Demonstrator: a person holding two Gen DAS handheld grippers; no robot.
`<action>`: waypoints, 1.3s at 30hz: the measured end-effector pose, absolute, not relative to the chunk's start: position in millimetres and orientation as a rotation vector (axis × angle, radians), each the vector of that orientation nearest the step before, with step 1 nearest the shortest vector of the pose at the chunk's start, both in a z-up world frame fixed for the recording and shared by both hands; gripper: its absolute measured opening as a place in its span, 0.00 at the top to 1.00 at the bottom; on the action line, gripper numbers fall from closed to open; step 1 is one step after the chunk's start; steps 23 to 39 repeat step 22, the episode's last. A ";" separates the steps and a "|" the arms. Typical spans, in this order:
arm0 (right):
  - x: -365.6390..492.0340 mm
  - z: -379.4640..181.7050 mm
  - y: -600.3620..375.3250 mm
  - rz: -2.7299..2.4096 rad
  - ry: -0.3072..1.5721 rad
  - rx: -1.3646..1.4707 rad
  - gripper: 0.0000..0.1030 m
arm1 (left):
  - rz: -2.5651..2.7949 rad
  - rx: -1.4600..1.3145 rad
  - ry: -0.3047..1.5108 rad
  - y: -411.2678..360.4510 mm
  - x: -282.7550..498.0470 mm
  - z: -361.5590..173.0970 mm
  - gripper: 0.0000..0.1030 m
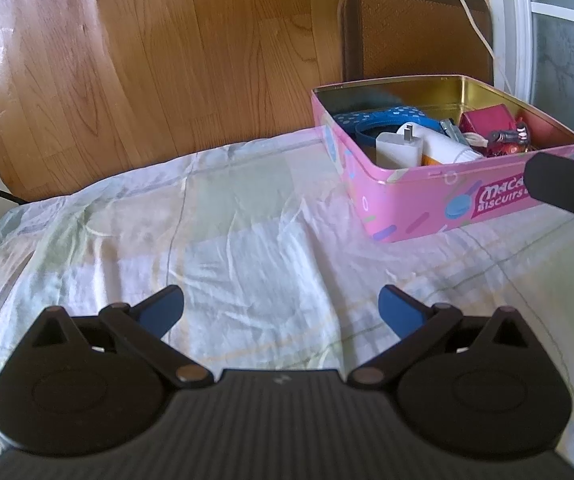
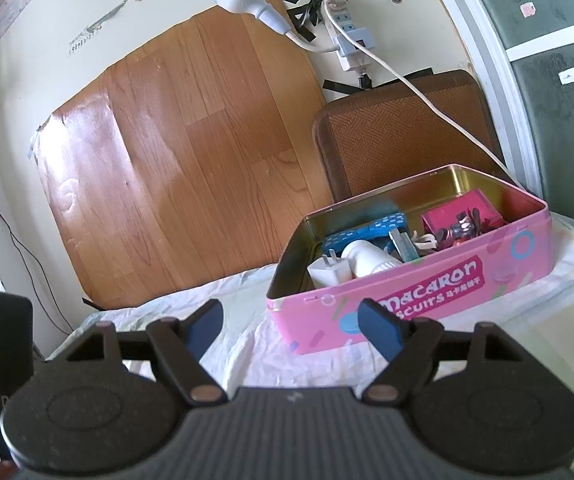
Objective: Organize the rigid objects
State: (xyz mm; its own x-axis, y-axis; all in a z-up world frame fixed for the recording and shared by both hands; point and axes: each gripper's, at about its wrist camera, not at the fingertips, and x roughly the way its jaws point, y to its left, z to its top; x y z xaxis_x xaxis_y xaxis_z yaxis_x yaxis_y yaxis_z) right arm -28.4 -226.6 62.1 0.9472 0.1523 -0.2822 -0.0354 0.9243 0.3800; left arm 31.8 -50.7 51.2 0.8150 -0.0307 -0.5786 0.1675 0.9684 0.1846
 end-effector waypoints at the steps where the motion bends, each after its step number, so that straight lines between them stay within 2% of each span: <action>1: -28.4 61.4 -226.7 0.098 0.314 0.381 0.26 | -0.107 0.232 0.612 -50.8 31.9 51.0 0.00; 39: -26.8 56.6 -223.6 0.099 0.327 0.376 0.25 | -0.135 0.209 0.637 -49.6 35.6 45.2 0.00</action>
